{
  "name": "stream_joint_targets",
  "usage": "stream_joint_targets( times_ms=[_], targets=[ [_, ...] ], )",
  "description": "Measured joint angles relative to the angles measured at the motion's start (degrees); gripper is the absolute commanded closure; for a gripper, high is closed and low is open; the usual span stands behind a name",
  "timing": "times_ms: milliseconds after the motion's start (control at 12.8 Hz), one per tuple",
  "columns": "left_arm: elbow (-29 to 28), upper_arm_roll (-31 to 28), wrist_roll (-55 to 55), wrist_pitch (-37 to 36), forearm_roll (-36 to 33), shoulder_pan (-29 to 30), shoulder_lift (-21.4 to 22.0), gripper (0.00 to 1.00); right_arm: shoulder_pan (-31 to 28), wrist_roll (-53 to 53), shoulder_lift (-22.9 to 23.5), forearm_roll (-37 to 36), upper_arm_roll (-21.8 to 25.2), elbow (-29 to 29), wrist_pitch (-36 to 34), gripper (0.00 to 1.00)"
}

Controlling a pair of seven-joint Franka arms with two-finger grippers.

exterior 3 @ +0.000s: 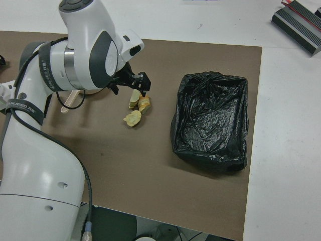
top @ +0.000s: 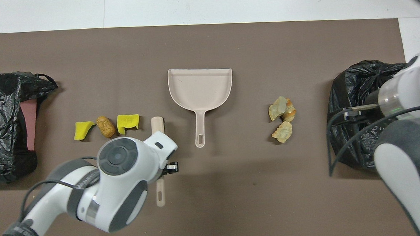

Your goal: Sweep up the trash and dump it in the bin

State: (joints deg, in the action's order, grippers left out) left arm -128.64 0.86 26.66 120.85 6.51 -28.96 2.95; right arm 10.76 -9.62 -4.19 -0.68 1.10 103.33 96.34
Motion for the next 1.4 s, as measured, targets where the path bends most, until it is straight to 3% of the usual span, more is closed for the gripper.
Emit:
stream_joint_targets(
  times_ms=[312, 467, 701, 935, 1168, 1402],
  targets=[
    [2.54, -0.13, -2.62, -1.57, -3.77, 9.86, -0.11, 1.0, 7.21, -10.86, 3.46, 0.04, -0.51, -0.83, 5.57, 0.0],
    [2.68, -0.05, -4.18, -1.58, -5.62, 14.15, -0.41, 1.0, 11.81, -18.84, 9.35, 0.04, -0.57, -4.4, 8.69, 0.0],
    [2.69, -0.11, -10.94, -1.66, -5.79, 20.8, -0.84, 1.0, 16.07, -25.26, 20.34, 0.57, -0.87, -8.69, 18.92, 0.0],
    [2.63, -0.12, -17.43, -1.96, -5.87, 27.46, -0.98, 1.0, 20.08, -30.64, 27.21, 0.72, -1.2, -10.14, 23.74, 0.0],
    [1.36, -0.18, -25.1, -2.43, -5.88, 33.17, -1.0, 1.0, 24.7, -34.6, 29.1, 0.72, -1.25, -10.47, 24.83, 0.0],
    [-1.59, 0.67, -27.66, -1.83, -5.88, 33.22, -1.05, 1.0, 24.85, -34.02, 29.12, 0.72, -1.21, -10.15, 24.8, 0.0]
  ],
)
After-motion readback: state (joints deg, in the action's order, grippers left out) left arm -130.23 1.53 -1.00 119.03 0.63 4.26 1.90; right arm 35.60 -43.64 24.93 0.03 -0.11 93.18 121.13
